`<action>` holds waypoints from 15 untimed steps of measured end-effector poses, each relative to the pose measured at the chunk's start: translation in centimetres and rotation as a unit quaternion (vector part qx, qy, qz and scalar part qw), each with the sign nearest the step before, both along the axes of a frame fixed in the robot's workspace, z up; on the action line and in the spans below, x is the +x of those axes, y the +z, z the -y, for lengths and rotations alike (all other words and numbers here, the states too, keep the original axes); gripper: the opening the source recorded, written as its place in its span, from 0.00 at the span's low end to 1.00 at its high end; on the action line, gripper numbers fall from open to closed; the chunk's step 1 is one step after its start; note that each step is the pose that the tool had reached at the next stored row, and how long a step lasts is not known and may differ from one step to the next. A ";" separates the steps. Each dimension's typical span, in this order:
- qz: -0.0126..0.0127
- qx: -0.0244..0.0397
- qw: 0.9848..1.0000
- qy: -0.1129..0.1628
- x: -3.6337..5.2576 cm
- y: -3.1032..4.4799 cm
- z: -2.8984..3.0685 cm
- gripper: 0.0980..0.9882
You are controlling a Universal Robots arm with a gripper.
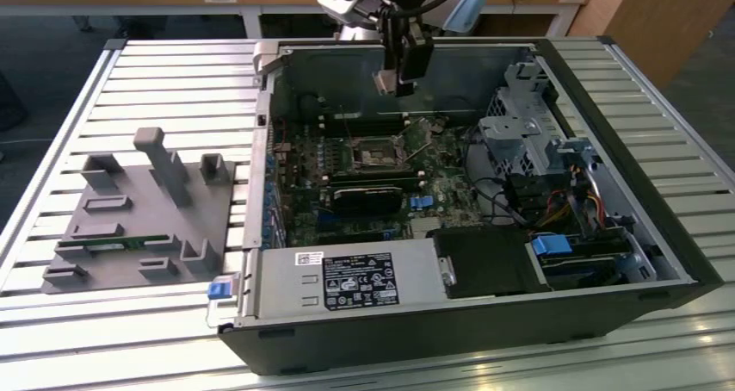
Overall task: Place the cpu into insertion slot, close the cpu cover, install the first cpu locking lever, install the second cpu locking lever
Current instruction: 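Place the cpu into insertion slot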
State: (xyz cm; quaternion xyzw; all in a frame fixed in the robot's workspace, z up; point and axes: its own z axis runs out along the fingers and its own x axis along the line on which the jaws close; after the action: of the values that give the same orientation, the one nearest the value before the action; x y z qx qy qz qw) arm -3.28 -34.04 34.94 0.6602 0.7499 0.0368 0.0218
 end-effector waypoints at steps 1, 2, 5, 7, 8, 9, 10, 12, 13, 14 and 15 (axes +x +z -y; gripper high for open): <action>0.000 0.000 1.000 0.000 0.00 -0.01 0.00 0.50; 0.000 0.000 1.000 -0.001 0.00 -0.03 0.00 0.50; 0.000 0.000 1.000 -0.002 -0.01 -0.18 0.00 0.50; 0.000 0.000 1.000 -0.002 -0.01 -0.21 0.00 0.50; 0.000 0.000 1.000 -0.002 -0.01 -0.24 0.00 0.50; 0.000 0.000 1.000 -0.002 -0.01 -0.26 0.00 0.50; 0.000 0.000 1.000 -0.002 -0.01 -0.28 0.00 0.50; 0.000 0.000 1.000 -0.002 -0.01 -0.32 0.00 0.50; 0.000 0.000 1.000 -0.002 -0.01 -0.33 0.00 0.50; 0.000 0.000 1.000 -0.002 -0.01 -0.35 0.00 0.50; 0.000 0.000 1.000 -0.002 -0.01 -0.37 0.00 0.50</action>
State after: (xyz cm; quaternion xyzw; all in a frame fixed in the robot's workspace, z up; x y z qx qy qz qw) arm -3.29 -34.04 34.57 0.6616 0.7486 0.0368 0.0219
